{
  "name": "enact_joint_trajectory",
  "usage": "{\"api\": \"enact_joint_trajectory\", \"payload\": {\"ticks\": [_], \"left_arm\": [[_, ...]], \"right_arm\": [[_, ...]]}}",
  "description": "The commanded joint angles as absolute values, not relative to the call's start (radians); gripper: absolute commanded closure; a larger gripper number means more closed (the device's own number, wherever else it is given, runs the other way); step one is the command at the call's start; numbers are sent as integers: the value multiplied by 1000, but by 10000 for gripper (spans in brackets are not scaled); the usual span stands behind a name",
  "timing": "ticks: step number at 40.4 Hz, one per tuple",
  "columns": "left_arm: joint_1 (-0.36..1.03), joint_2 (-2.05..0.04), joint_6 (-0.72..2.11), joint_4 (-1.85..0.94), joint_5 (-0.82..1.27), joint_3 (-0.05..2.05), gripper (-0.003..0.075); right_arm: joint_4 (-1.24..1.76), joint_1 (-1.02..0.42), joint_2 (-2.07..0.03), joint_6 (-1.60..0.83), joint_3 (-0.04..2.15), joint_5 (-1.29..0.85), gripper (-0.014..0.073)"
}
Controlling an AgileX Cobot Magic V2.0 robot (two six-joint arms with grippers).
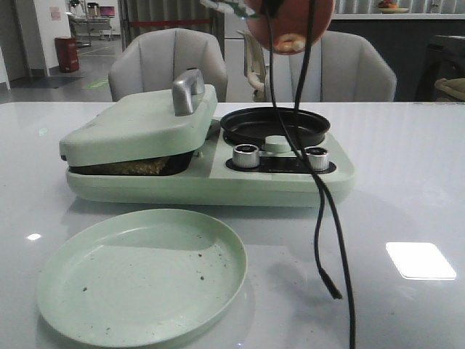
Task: Make breakfast with bread and shrimp
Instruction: 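Tilt the pink bowl over the black pan to pour the shrimp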
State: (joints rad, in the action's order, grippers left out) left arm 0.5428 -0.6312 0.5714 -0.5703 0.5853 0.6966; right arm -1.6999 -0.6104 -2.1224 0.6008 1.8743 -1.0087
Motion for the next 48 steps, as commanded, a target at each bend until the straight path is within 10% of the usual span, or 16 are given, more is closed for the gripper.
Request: {"api": "enact_joint_trajectory", "payload": {"ticks": [1,48], "left_arm": [[548,-629,572,-596,515,726,619],[548,-629,572,-596,515,726,619]], "right_arm": [[-1800,-608,-2063,610,1939,-1059,550],[-1799,-617,-2068,574,1985,-1140,550]]}}
